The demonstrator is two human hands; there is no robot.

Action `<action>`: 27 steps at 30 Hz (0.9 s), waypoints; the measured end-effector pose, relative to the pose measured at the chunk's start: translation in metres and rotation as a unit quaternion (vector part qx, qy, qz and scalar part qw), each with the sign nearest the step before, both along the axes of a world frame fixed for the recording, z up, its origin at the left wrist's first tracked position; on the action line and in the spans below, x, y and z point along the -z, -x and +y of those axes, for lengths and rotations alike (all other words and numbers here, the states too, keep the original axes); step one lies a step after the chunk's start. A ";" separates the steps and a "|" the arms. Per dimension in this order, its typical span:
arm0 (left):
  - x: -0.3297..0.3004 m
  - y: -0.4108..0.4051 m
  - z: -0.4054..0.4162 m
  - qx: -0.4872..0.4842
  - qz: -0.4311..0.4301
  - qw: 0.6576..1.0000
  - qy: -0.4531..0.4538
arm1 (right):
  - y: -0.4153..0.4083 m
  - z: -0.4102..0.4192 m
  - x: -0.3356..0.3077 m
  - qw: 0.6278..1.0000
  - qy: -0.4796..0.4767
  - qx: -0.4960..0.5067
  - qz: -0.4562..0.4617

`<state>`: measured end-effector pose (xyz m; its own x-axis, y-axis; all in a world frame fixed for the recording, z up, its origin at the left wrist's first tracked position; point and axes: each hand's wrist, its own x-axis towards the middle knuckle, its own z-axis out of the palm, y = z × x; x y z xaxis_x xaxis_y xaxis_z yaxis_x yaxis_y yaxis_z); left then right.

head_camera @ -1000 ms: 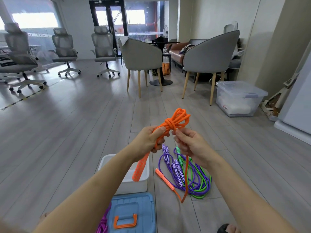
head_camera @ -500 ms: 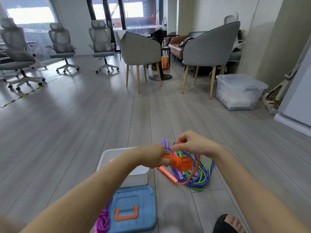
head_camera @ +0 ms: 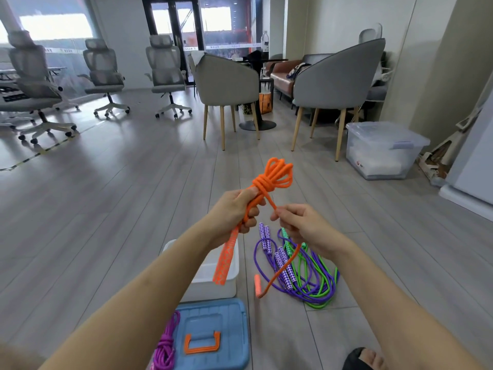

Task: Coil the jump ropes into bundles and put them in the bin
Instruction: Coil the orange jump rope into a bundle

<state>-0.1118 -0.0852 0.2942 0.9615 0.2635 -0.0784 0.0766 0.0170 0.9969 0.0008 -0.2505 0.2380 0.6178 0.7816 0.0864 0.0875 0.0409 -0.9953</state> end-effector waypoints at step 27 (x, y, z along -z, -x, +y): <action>0.011 0.001 0.002 -0.026 0.027 0.998 -0.041 | 0.005 -0.003 0.007 0.997 0.053 -0.011 -0.059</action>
